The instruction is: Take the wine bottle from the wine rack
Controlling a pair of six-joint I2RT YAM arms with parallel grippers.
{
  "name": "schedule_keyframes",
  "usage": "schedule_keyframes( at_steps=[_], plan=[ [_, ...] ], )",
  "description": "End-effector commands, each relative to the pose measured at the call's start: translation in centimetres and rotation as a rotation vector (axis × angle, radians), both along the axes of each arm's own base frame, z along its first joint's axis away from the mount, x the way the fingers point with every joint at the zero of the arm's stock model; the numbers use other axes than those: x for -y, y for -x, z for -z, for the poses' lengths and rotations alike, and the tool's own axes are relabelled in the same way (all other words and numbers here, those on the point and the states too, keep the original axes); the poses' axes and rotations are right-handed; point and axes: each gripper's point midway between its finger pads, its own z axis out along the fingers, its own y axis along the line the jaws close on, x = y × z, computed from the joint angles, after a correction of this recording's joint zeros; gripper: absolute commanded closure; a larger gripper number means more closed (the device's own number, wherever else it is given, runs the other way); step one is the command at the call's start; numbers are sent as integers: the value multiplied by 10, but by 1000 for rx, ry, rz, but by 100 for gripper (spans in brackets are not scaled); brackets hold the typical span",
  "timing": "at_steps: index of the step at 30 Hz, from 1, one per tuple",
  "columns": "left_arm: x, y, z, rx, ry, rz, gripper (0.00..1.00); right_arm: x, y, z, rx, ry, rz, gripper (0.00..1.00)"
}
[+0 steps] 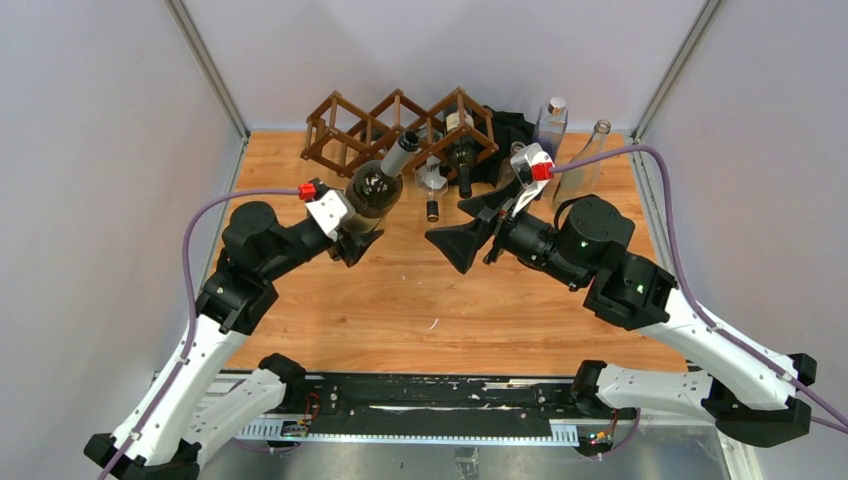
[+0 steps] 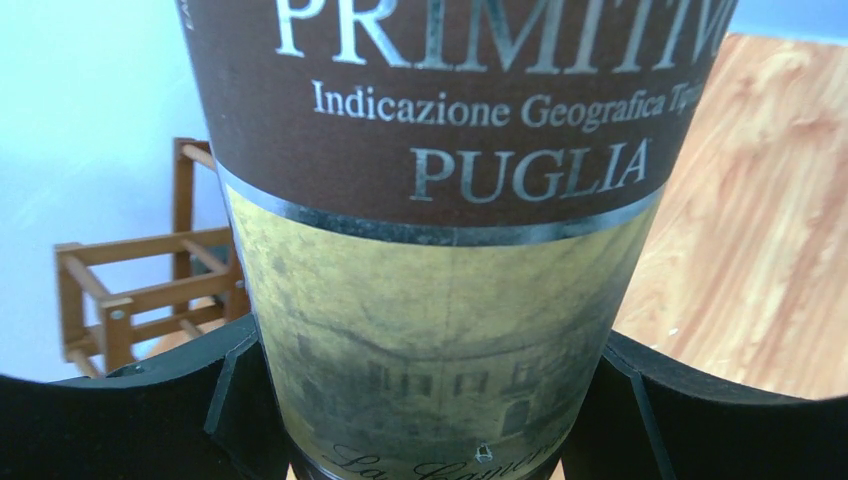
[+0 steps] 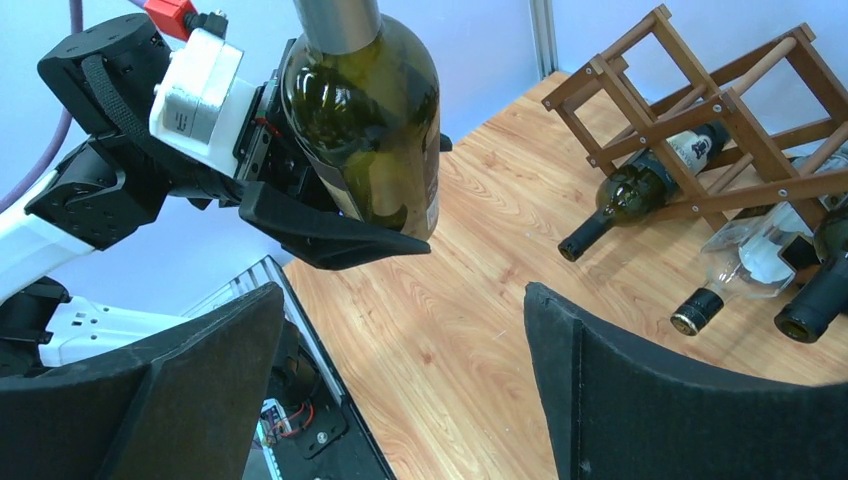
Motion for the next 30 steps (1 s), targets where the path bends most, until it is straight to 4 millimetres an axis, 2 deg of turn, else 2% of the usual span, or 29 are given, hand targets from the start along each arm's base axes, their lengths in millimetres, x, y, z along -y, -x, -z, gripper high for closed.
schedule_keyframes(
  at_steps=[1, 5, 8, 13, 18, 20, 21, 22, 23, 25, 27, 28, 29, 30],
  plan=[
    [15, 17, -44, -8, 148, 95, 100, -6, 4, -8, 23, -42, -25, 7],
    [25, 27, -37, -95, 156, 165, 100, -22, 7, -22, 74, -65, -87, 7],
    [32, 37, -27, -151, 146, 230, 100, -36, 3, -40, 125, -73, -107, 7],
    [35, 53, -19, -190, 133, 294, 100, -56, -7, -58, 165, -91, -119, 8],
    [35, 62, -7, -225, 117, 323, 100, -73, -18, -60, 169, -101, -115, 16],
    [35, 63, -2, -237, 114, 325, 100, -80, -20, -59, 162, -103, -126, 26],
    [35, 64, 0, -243, 112, 324, 100, -83, -20, -58, 157, -100, -135, 35],
    [35, 64, 3, -246, 109, 324, 100, -86, -20, -55, 153, -96, -144, 49],
    [34, 64, 4, -246, 106, 318, 100, -87, -21, -53, 148, -90, -146, 55],
    [32, 63, 8, -245, 95, 310, 100, -85, -23, -49, 132, -88, -136, 82],
    [31, 63, 15, -248, 70, 310, 100, -81, -28, -45, 113, -86, -109, 99],
    [30, 62, 21, -256, 58, 302, 93, -78, -31, -43, 109, -85, -97, 100],
    [29, 59, 26, -265, 49, 286, 74, -76, -33, -41, 103, -83, -87, 100],
    [27, 57, 30, -275, 40, 266, 46, -73, -36, -41, 102, -81, -76, 100]
  ],
)
